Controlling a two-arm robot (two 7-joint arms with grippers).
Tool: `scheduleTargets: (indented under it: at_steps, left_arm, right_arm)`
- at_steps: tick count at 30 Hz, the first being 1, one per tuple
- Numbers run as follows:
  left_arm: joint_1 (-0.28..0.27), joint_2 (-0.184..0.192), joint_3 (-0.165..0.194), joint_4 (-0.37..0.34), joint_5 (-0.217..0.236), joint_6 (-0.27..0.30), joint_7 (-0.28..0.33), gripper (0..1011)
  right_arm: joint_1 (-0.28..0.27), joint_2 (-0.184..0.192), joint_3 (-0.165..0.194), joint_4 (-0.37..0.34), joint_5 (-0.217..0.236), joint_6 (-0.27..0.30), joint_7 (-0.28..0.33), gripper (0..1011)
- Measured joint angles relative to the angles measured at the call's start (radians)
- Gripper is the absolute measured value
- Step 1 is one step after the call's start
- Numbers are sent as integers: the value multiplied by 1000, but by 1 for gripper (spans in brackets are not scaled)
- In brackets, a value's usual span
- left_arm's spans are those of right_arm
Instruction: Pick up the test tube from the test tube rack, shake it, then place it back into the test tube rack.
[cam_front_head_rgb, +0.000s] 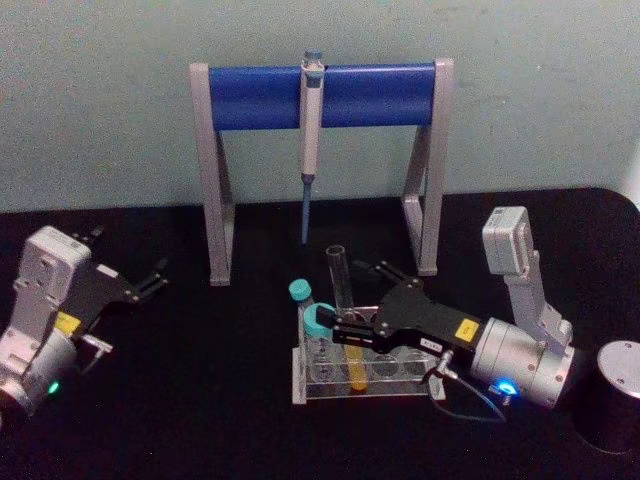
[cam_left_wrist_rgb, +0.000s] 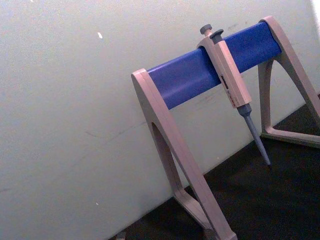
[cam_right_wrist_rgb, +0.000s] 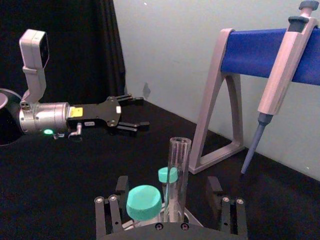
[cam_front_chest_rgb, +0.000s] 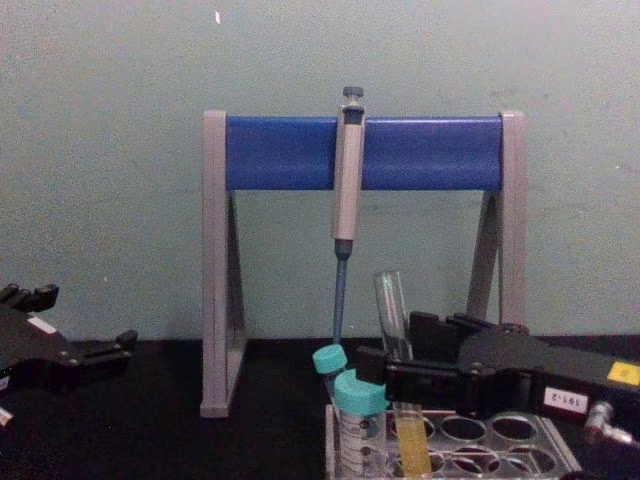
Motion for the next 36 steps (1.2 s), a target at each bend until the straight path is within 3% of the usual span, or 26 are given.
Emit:
scheduleTargets:
  at_steps: [11, 14, 19, 22, 27, 30, 36]
  left_arm:
    - [0, 0, 0, 0, 0, 0, 0, 1001]
    - [0, 0, 0, 0, 0, 0, 0, 1001]
    - [0, 0, 0, 0, 0, 0, 0, 1001]
    - [0, 0, 0, 0, 0, 0, 0, 1001]
    - [0, 0, 0, 0, 0, 0, 0, 1001]
    - [0, 0, 0, 0, 0, 0, 0, 1001]
    - [0, 0, 0, 0, 0, 0, 0, 1001]
  right_arm:
    - [-7, 8, 12, -26, 5, -10, 1, 1000]
    - [-17, 16, 29, -57, 13, -26, 0, 1000]
    - [-59, 39, 92, -147, 35, -91, -23, 1000]
    - [-96, 50, 140, -195, 29, -123, -80, 1000]
    - [-181, 42, 225, -240, -39, -151, -256, 1000]
    - [-228, 29, 258, -242, -89, -154, -348, 1000]
    - [-296, 0, 285, -214, -171, -143, -468, 1000]
